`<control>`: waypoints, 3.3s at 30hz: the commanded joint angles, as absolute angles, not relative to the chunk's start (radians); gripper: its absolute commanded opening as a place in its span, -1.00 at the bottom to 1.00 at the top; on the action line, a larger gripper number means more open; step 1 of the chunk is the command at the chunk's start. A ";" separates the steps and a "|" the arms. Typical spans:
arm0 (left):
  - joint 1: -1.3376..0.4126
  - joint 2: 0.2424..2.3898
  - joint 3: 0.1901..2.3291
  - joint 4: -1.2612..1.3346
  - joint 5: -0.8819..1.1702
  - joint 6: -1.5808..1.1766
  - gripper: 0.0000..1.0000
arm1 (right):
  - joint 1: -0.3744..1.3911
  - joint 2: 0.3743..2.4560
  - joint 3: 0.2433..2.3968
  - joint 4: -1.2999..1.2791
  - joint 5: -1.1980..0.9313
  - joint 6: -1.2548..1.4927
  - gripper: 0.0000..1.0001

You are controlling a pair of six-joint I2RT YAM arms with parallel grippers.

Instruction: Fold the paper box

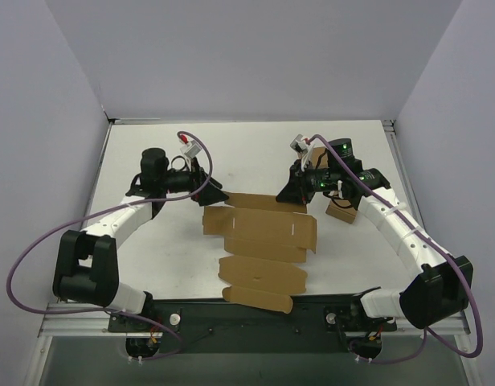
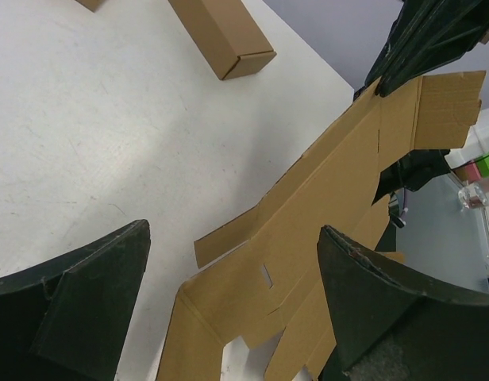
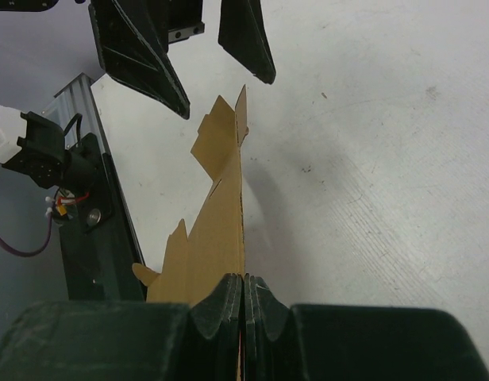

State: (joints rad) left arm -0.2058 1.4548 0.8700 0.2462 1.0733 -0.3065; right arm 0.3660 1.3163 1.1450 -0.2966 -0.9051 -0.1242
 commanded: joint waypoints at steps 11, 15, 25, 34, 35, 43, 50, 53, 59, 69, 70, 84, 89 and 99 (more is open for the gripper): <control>-0.287 1.473 0.986 -0.035 0.994 -0.069 0.09 | 0.351 1.310 1.160 -0.265 -0.959 -0.147 -1.00; -0.322 1.467 0.999 -0.104 0.934 -0.031 -0.38 | 0.351 1.310 1.160 -0.262 -0.950 -0.141 -1.00; -0.370 1.408 0.965 -0.064 0.835 -0.083 -0.83 | 0.374 1.296 1.135 -0.222 -0.894 -0.121 -1.00; -0.420 1.361 0.943 -0.101 0.554 -0.080 -1.00 | 0.410 1.266 1.092 -0.157 -0.674 -0.016 -1.00; -0.432 1.350 0.936 -0.106 0.514 -0.060 -1.00 | 0.410 1.256 1.086 -0.131 -0.638 0.000 -0.88; -0.566 1.275 0.848 -0.058 0.328 0.104 -1.00 | 0.432 1.134 0.997 -0.054 -0.352 0.411 0.25; -0.638 1.250 0.812 -0.034 0.181 0.135 -1.00 | 0.575 0.957 0.728 0.109 -0.099 0.948 0.46; -0.666 1.227 0.789 -0.015 0.132 0.144 -1.00 | 0.618 0.894 0.643 0.167 -0.003 1.122 0.44; -0.710 1.174 0.746 0.047 0.046 0.167 -1.00 | 0.618 0.905 0.551 0.258 0.083 1.237 0.44; -0.712 1.157 0.773 0.002 0.225 0.236 -1.00 | 0.597 1.124 1.000 -0.084 -0.281 0.129 0.40; -0.709 1.157 0.779 0.002 0.238 0.238 -1.00 | 0.597 1.138 1.014 -0.127 -0.305 0.077 0.40; -0.683 1.163 0.815 -0.086 0.351 0.245 -1.00 | 0.538 1.276 1.005 -0.179 -0.604 -0.439 0.39; -0.675 1.158 0.822 -0.094 0.370 0.244 -1.00 | 0.535 1.368 1.035 -0.201 -0.597 -0.498 0.39; -0.660 1.183 0.830 -0.081 0.318 0.204 -1.00 | 0.580 1.388 1.008 -0.152 -0.470 -0.502 -0.54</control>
State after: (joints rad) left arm -0.6674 1.1770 0.7734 -0.1032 0.3435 0.2234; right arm 0.5522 1.4181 1.0016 -0.2035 -0.5308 -0.4717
